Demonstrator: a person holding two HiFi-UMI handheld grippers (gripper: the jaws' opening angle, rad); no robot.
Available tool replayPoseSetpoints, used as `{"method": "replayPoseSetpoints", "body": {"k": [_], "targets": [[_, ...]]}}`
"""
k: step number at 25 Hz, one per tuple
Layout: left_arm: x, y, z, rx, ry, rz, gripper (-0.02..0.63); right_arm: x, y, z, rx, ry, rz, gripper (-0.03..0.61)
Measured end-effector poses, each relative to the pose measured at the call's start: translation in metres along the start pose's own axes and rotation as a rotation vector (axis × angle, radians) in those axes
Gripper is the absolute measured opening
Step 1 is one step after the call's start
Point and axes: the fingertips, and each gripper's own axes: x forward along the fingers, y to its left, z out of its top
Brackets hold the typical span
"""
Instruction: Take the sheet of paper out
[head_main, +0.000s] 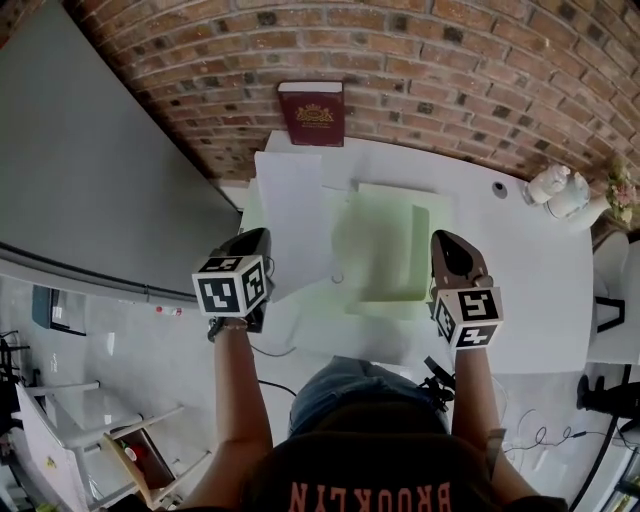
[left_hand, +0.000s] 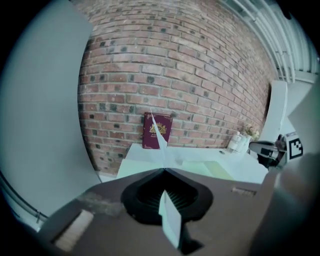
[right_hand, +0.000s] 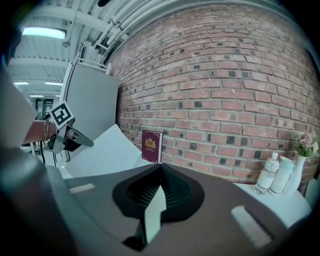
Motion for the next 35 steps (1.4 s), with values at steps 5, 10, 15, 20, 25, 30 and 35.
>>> {"method": "replayPoseSetpoints", "body": {"k": [5, 10, 15, 20, 25, 30, 35], "targets": [[-0.016, -0.023, 0.029, 0.075, -0.137, -0.004, 0.002, -0.014, -0.008, 0.018, -0.005, -0.050, -0.012, -0.002], [-0.027, -0.046, 0.056, 0.121, -0.275, -0.013, 0.002, -0.026, -0.011, 0.031, -0.014, -0.088, -0.015, -0.002], [-0.038, -0.069, 0.082, 0.173, -0.400, -0.016, 0.002, -0.037, -0.014, 0.045, -0.029, -0.130, -0.022, -0.002], [-0.053, -0.094, 0.107, 0.269, -0.518, -0.021, 0.002, -0.050, -0.018, 0.066, -0.046, -0.188, -0.034, -0.002], [-0.067, -0.118, 0.128, 0.320, -0.626, -0.047, 0.002, -0.066, -0.026, 0.088, -0.058, -0.261, -0.058, -0.002], [-0.078, -0.136, 0.140, 0.339, -0.691, -0.063, 0.002, -0.085, -0.041, 0.110, -0.067, -0.353, -0.129, -0.003], [-0.086, -0.147, 0.151, 0.357, -0.738, -0.079, 0.002, -0.102, -0.048, 0.131, -0.089, -0.416, -0.170, -0.003]]}}
